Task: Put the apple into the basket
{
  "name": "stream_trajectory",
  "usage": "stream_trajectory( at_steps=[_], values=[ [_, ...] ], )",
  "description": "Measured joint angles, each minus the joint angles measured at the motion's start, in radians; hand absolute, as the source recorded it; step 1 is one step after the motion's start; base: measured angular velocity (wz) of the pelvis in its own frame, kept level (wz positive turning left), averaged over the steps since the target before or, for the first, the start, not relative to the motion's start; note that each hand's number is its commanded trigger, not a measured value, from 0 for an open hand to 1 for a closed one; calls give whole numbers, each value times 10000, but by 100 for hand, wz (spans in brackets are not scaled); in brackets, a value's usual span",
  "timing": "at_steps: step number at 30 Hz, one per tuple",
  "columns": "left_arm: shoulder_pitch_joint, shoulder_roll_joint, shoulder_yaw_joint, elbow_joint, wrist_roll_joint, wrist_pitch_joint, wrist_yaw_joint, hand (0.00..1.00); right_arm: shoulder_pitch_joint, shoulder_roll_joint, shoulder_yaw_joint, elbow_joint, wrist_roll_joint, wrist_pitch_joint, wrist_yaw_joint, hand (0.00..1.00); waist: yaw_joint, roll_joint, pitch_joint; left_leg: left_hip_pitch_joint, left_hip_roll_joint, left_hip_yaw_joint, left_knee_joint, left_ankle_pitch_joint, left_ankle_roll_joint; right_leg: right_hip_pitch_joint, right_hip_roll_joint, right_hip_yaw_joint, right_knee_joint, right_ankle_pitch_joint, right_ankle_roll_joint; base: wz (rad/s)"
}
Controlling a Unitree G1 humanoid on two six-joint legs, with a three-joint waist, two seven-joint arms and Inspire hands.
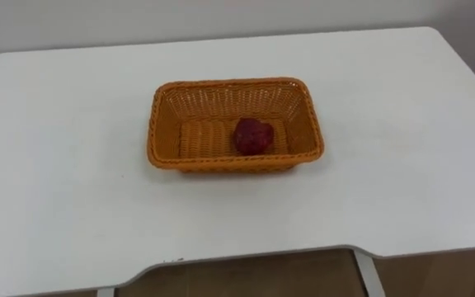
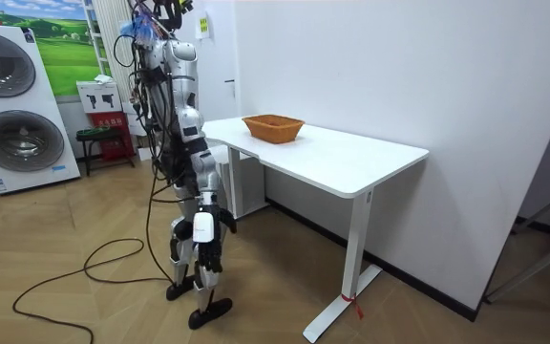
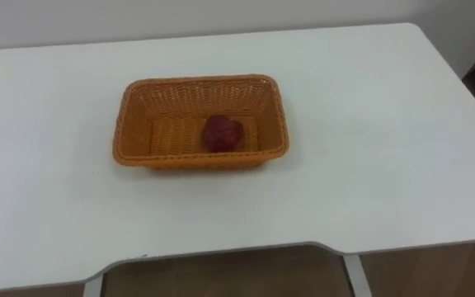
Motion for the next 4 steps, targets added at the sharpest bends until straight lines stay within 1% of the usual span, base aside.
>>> stream_trajectory(
  at_steps=[2,3,4],
  values=[
    [-51,0,-111,150,-246,28,8,0,0,-15,572,16,-865,41,343,0,100,3,16,76,-2,-24,-28,-2,1,19,-1,-10,-53,0,0,0],
    [-83,6,-194,291,-333,90,25,0,-32,-18,946,-15,-1388,121,546,0,132,0,6,93,0,-23,-47,-2,1,46,1,-15,-154,2,1,0],
    [-84,6,-258,300,-331,151,24,0,-49,-15,1107,-38,-1673,147,673,0,140,-1,10,92,1,-21,-48,-2,1,44,2,-18,-162,4,0,0]
  ],
)
